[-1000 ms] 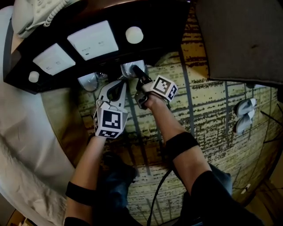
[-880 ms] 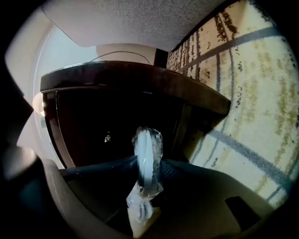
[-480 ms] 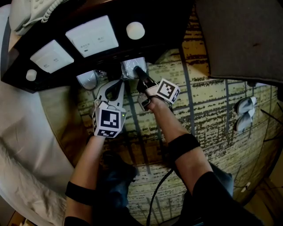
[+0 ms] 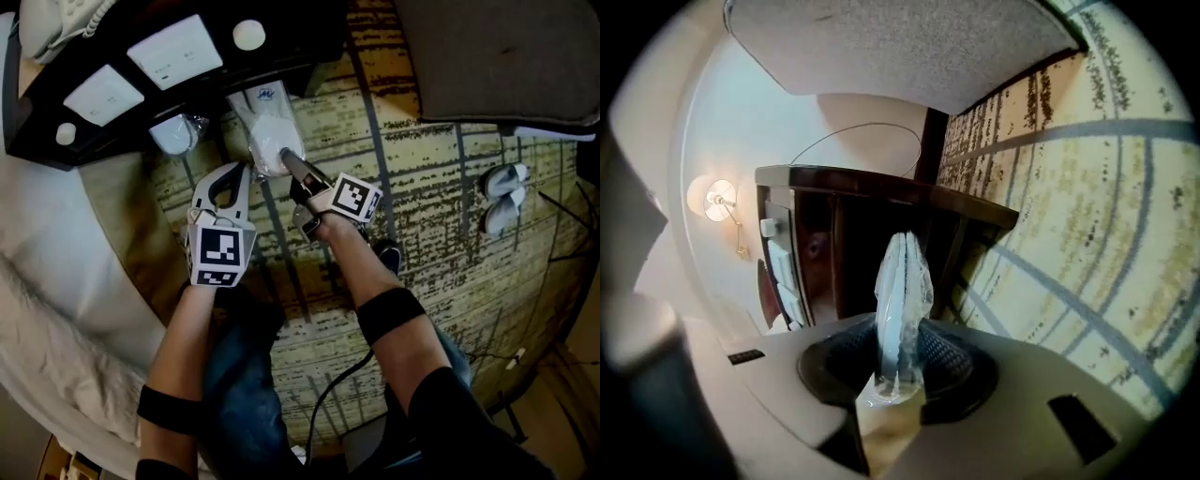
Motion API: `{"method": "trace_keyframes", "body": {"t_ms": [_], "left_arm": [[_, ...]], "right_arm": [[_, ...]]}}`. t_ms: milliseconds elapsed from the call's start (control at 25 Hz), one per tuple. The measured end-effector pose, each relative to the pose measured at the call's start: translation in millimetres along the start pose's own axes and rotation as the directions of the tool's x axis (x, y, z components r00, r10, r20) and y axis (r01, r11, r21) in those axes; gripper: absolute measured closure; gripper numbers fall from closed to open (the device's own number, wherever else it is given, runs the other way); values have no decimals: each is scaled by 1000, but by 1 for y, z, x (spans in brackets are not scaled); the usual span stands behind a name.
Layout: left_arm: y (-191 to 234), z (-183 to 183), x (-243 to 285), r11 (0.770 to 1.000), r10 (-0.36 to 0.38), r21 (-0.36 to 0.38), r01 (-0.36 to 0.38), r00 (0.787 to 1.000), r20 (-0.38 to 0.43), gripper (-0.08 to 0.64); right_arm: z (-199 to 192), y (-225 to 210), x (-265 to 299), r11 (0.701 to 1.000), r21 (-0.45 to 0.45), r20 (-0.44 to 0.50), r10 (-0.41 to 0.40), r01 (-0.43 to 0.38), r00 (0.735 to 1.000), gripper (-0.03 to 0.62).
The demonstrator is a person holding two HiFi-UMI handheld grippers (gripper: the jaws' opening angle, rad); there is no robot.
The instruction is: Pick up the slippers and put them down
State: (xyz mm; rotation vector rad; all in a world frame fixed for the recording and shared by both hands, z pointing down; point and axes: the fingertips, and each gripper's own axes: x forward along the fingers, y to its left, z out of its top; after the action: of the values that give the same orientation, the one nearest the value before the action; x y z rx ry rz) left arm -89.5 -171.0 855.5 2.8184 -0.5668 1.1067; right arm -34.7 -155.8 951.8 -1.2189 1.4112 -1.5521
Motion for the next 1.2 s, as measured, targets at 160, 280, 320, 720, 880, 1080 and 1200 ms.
{"method": "trace_keyframes", "body": {"t_ms": [160, 280, 320, 720, 880, 1080, 1200], "left_arm": [[-29, 4, -34, 999, -16, -45, 13, 998, -53, 572], [-48, 13, -46, 998, -33, -48, 30, 998, -55, 572], [-54, 16, -48, 999, -39, -41, 37, 998, -52, 572], [-108, 16, -21, 996, -88, -30, 86, 994, -63, 572], [-119, -1, 2, 994, -106, -16, 105, 991, -77, 572], [-136, -24, 16, 989, -142, 25, 145, 985, -102, 572], [-140, -24, 21, 985, -162, 35, 166, 982, -100, 572]], "right_arm": [[-22, 21, -49, 999, 9, -28, -42, 43, 999, 471], [-31, 22, -84, 995, -25, -58, -96, 94, 994, 471], [-33, 21, -95, 993, -36, -69, -112, 109, 991, 471], [-39, -24, -160, 967, -122, -153, -239, 222, 959, 471], [-33, -66, -165, 962, -116, -126, -262, 249, 957, 471], [-38, -107, -174, 946, -113, -108, -315, 303, 943, 468], [-37, -123, -181, 930, -137, -95, -354, 340, 930, 459]]}}
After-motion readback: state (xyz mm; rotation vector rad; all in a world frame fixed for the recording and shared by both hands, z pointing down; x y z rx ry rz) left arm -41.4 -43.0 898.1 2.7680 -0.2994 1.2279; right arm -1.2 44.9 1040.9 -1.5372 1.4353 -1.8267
